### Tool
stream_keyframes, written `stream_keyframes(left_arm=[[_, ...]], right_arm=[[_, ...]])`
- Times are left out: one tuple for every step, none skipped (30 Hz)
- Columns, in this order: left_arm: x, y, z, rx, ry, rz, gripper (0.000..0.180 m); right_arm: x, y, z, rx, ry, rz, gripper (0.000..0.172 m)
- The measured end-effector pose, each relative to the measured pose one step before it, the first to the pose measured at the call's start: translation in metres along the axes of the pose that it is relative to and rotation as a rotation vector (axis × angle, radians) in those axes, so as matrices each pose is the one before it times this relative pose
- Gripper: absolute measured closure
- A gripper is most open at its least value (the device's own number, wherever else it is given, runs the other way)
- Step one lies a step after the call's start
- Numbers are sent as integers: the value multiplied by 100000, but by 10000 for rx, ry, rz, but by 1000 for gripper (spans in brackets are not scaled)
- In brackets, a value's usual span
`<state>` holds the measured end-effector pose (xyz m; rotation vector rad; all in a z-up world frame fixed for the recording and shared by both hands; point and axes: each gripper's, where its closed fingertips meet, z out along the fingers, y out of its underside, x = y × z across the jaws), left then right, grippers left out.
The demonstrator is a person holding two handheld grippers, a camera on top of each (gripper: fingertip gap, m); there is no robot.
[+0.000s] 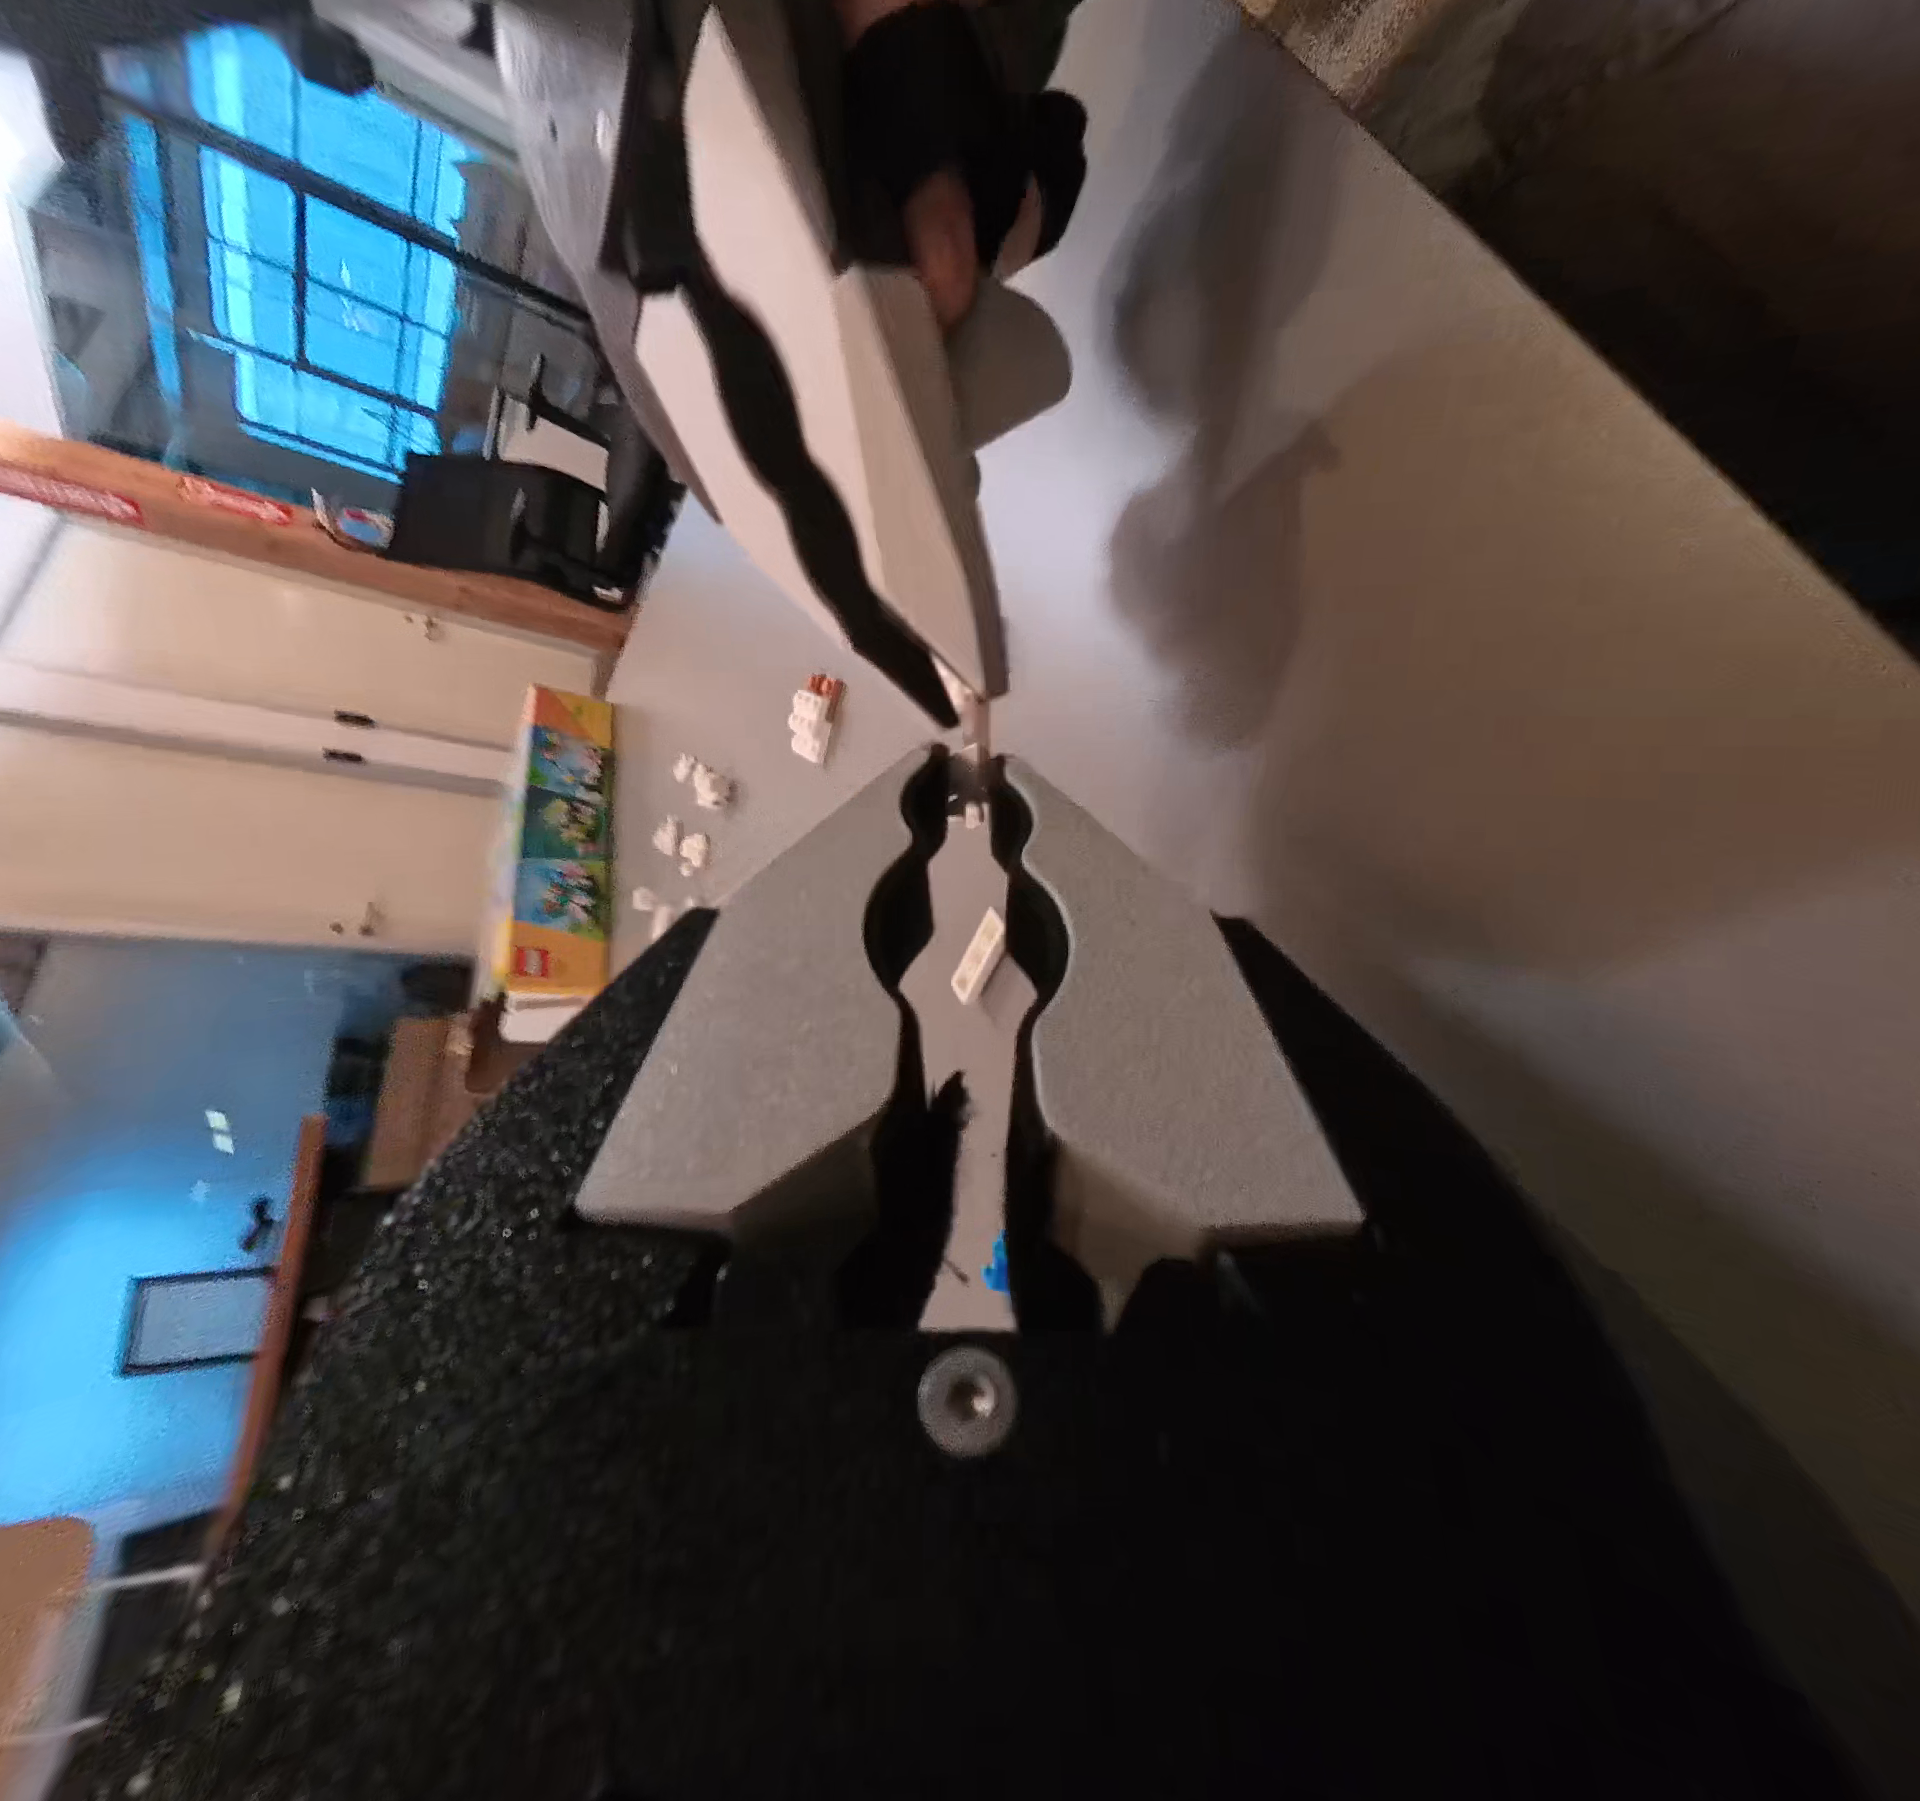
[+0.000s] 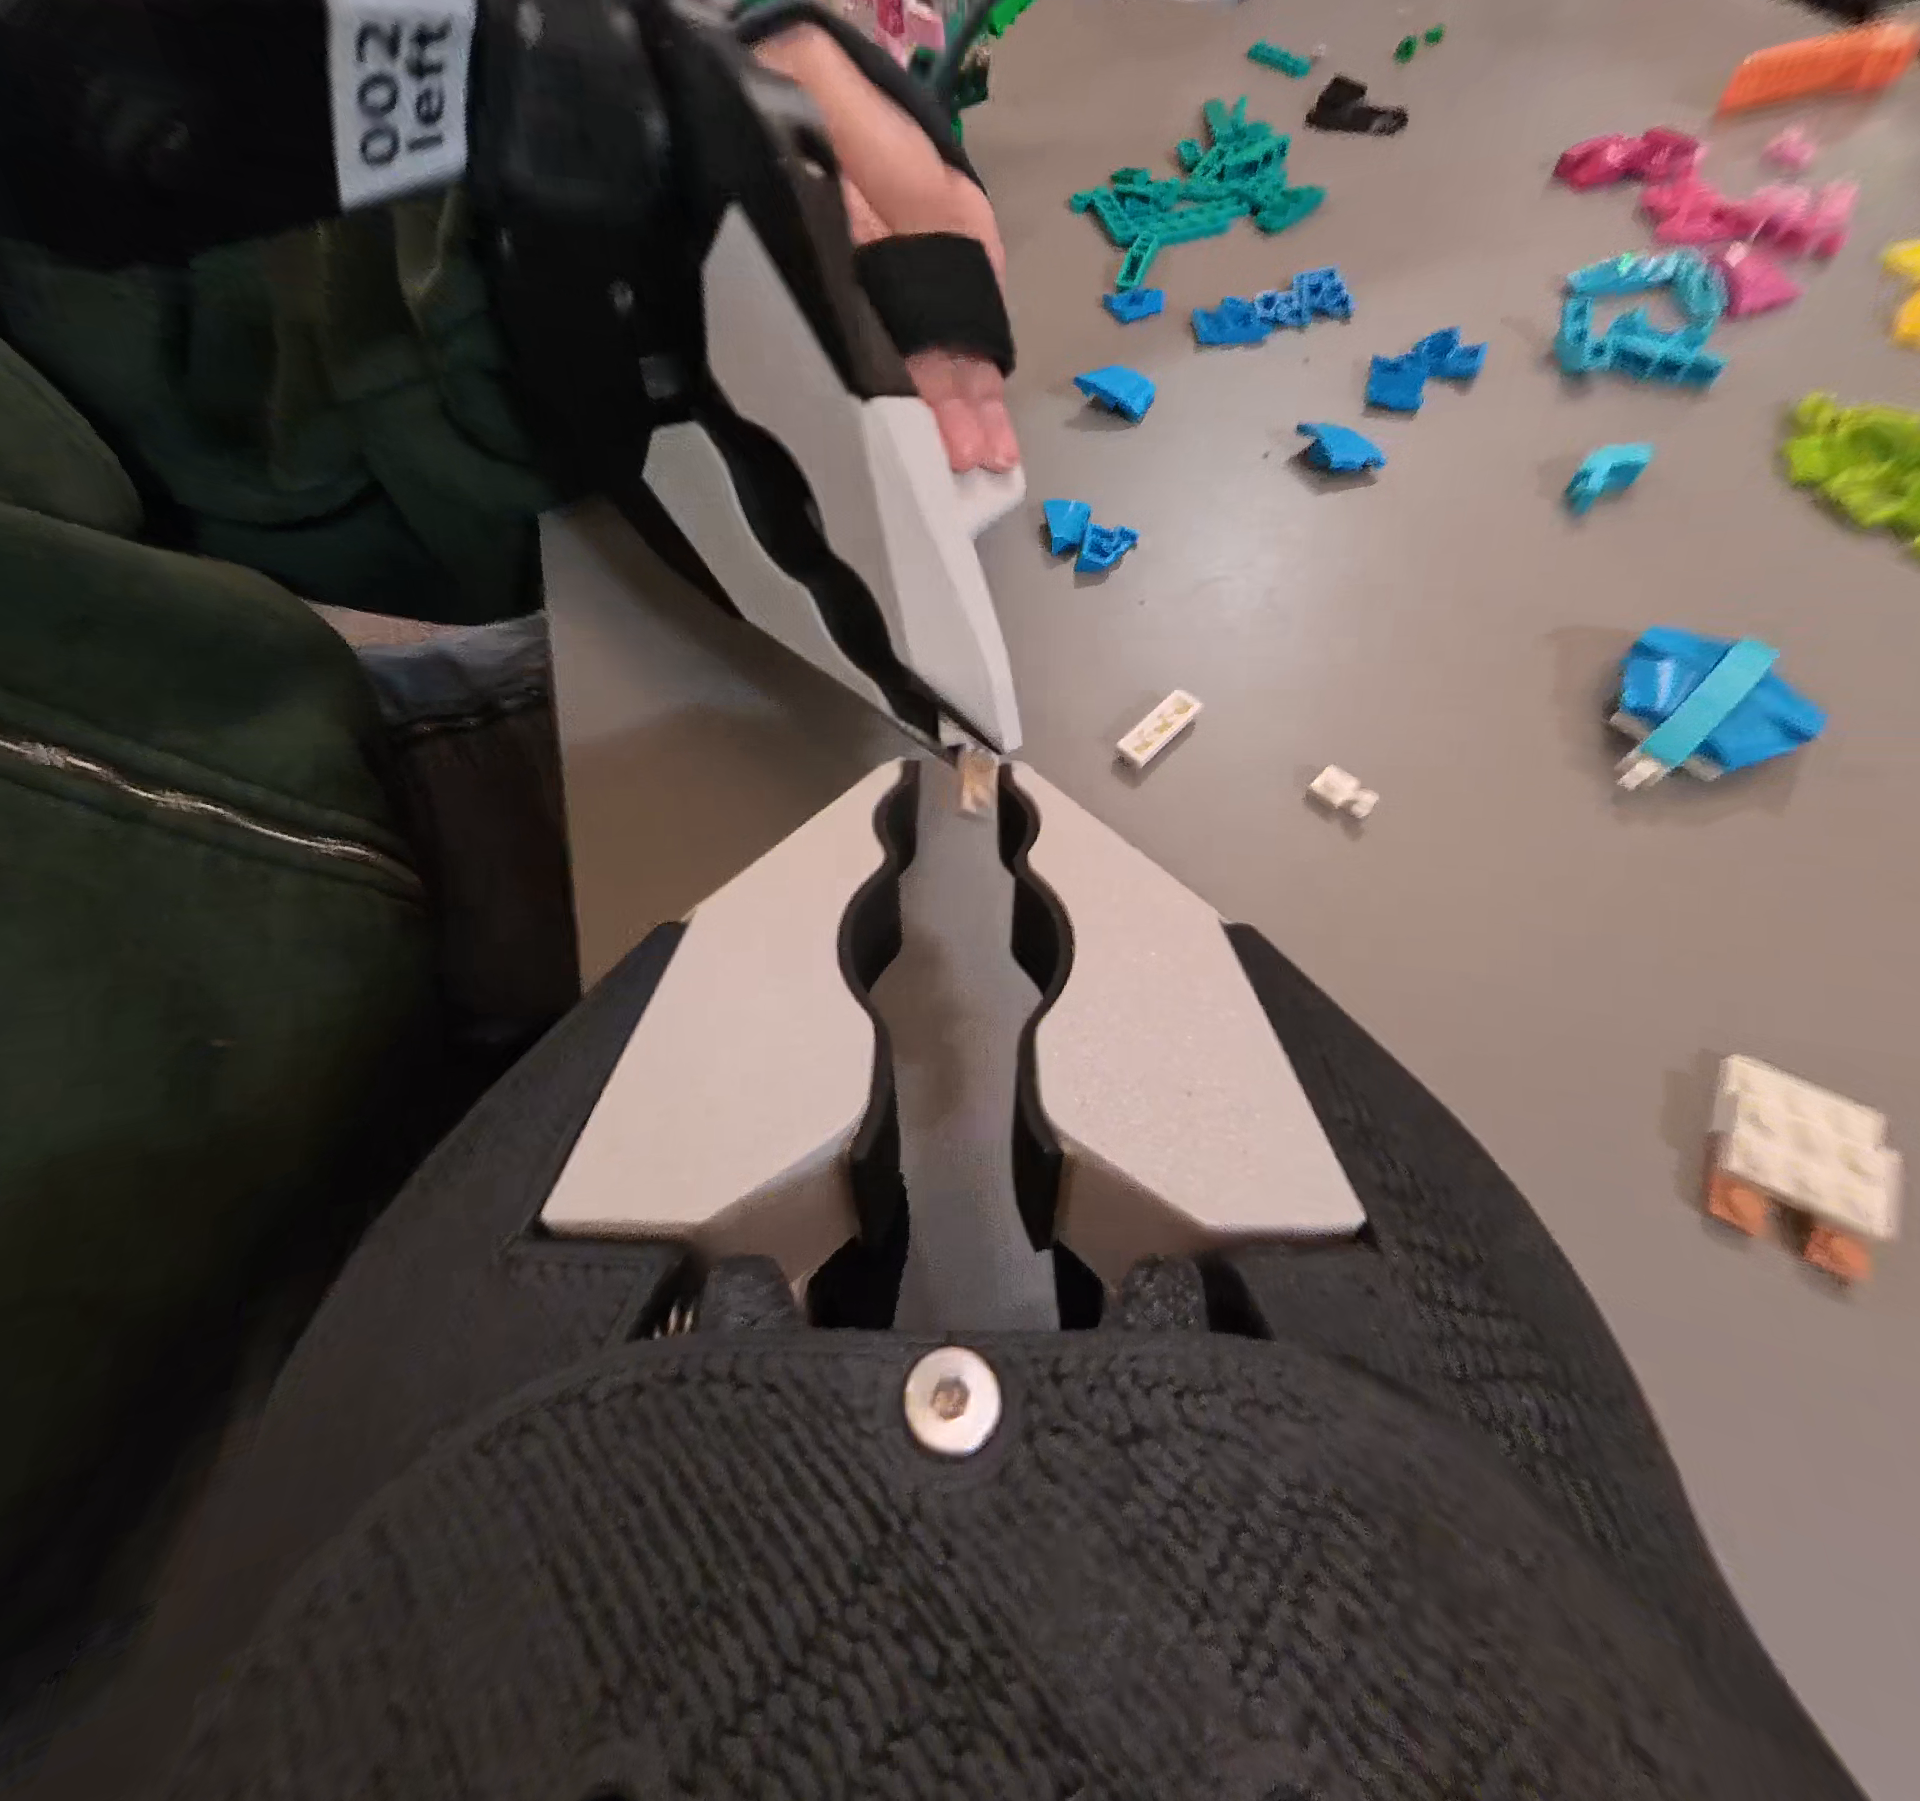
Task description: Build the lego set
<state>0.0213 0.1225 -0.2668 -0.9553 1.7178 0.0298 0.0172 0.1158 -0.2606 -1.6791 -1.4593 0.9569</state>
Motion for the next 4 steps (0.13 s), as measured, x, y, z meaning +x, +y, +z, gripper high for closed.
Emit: stream_keyframes(left_arm=[[-73, 60, -8, 48, 134, -462, 175], [-138, -43, -41, 111, 129, -552, 176], [-197, -79, -73, 140, 123, -597, 176], [-212, -111, -102, 167, 98, -541, 176]], right_arm=[[116, -174, -110, 7, 305, -566, 153], [228, -95, -105, -80, 410, -634, 150], [180, -46, -73, -122, 394, -704, 149], [143, -52, -48, -118, 372, -695, 149]])
